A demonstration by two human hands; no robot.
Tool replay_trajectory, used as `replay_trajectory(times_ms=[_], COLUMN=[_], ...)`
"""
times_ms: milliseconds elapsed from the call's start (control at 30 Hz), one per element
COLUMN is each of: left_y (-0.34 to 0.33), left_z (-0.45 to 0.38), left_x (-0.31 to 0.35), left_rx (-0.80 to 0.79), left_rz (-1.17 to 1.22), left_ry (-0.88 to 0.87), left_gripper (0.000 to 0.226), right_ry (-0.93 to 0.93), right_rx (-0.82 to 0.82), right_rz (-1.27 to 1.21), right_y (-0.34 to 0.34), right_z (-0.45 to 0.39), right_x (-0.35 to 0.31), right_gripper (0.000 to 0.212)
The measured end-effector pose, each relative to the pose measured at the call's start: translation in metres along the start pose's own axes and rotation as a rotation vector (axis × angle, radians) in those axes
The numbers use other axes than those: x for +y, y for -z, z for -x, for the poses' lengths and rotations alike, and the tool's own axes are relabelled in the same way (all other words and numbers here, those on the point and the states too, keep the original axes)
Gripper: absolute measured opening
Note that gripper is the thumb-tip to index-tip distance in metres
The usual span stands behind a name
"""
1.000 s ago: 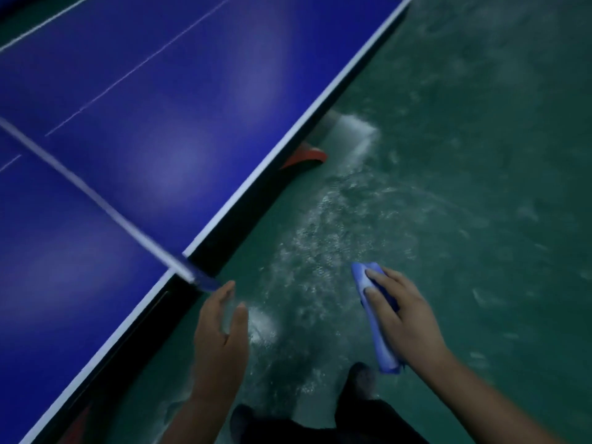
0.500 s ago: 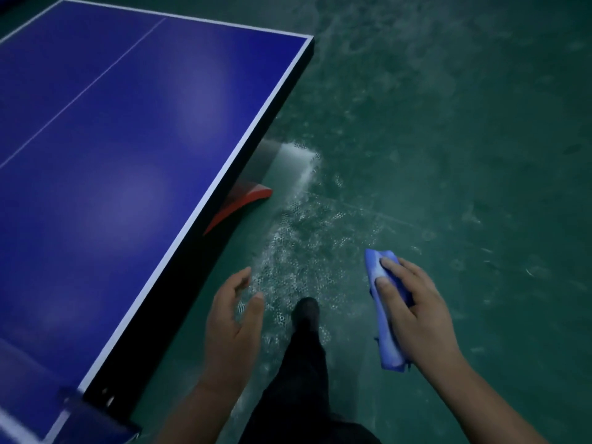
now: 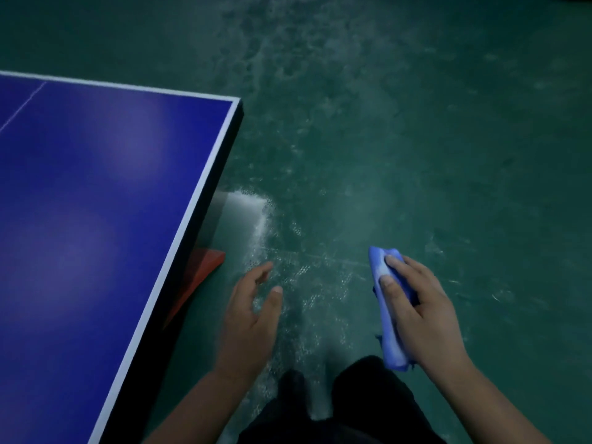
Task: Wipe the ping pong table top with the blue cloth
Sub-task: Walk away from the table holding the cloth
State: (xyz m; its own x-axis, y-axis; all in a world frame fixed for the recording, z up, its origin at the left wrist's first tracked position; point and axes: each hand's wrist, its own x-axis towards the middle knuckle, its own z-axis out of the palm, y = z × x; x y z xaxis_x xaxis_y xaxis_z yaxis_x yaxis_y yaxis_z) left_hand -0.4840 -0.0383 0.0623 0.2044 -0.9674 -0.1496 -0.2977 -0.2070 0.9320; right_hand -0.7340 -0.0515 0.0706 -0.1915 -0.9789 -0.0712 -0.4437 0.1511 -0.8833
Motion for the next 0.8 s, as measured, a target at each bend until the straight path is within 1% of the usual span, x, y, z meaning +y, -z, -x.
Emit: replay_trajectory(times_ms=[167,267,333,400,467,567,667,767,800], left_y=[-0.07,-0.116,-0.142,-0.161,-0.175,-0.185,-0.186,-0.186,-0.187], left_z=[-0.123,-0.196,-0.242,-0.286,-0.332,-0.398,-0.469,-0.546,-0.575], left_x=[0.036,0.057,0.074,0.096,0.115,0.14,0.152,0.15,0.15], left_rx=[-0.095,-0.097,-0.056,-0.013,0.004,0.035,0.119,0.196,0.213], left_rz=[-0.01,-0.032,-0.024,-0.021,-0.034,-0.051,-0.059,-0.051,-0.032], left_ry=[-0.042,-0.049,-0.015,0.003,-0.013,-0.036,-0.026,0.021,0.042], left_gripper=[0.034,0.035,0.036,0.037,0.039,0.042,0.04,0.03,0.031], right_ry=[-0.027,-0.024,-0.035,-0.017,0.01,-0.005,0.013,0.053,0.056], right_rx=[0.086,0.074,0.021,-0.006,-0.042,-0.108,-0.139,-0.188,-0.208], right_rz=[0.014,-0.005,-0.017,-0.012,-0.01,-0.028,-0.041,-0.043,-0.039], right_y=[0.019,0.029,0.037,0.045,0.052,0.054,0.039,0.008,-0.005], right_z=[-0.119,-0.203,-0.261,-0.319,-0.379,-0.466,-0.549,-0.632,-0.661], right_x=[0.009,0.016,0.014,0.006,-0.003,-0.02,-0.042,-0.057,-0.061], right_gripper=[0.048,0.04,0.037,0.039,0.041,0.037,0.041,0.04,0.04])
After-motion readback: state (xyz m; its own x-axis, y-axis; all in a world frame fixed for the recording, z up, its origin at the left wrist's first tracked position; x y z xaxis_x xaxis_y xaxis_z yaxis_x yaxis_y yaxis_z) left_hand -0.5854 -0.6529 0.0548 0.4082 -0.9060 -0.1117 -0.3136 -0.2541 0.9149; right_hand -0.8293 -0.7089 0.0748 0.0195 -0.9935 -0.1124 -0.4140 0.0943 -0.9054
